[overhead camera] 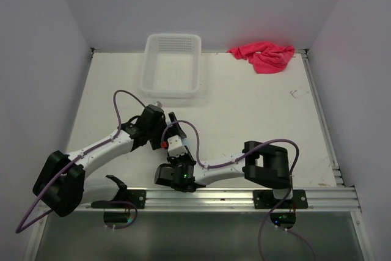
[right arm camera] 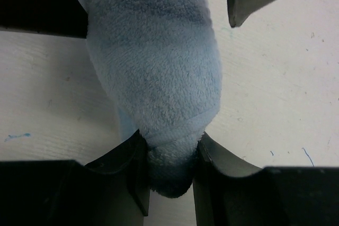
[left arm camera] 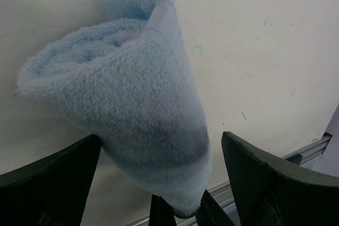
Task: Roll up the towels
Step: Place the rolled towel into the container
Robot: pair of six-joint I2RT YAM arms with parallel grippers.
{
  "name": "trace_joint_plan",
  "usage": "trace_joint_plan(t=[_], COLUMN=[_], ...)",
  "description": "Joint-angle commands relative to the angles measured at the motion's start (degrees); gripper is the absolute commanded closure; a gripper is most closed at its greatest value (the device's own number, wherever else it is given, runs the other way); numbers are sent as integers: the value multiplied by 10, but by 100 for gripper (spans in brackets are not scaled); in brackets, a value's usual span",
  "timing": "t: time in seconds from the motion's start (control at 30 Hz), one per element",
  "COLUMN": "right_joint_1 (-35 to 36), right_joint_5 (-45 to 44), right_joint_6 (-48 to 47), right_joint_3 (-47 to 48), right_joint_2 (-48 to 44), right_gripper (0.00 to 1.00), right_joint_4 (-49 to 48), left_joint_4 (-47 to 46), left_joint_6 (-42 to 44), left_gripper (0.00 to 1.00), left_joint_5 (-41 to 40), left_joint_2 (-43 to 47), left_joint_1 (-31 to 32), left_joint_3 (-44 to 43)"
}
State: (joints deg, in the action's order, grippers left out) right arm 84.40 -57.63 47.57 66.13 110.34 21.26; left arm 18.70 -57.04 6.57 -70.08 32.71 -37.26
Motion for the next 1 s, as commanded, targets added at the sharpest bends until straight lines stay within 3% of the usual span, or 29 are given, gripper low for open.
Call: trace_joint_plan(t=[0.0,0.47,0.57,0.67,0.97], right_joint_1=[11,35,36,38,45], right_joint_5=[-54,-100,-99,-92,-99], right_joint_6=[21,13,8,-14,-28], right_joint_3=[30,80,80,74,71], right_joint_2=[18,60,62,62,66], right_gripper=[83,83,83,81,73], right_joint_4=[12,46,42,17,-2], left_joint_4=[6,43,35,27,28], left_joint_6=[-4,16,18,18,33], left_gripper=[0,2,9,27,52], left_joint_5=[-2,-2,2,0,8], left_joint_2=[-14,-49,-59,-75,-114], left_joint_1=[13,33,33,37,41], left_joint_3=[1,3,11,14,14])
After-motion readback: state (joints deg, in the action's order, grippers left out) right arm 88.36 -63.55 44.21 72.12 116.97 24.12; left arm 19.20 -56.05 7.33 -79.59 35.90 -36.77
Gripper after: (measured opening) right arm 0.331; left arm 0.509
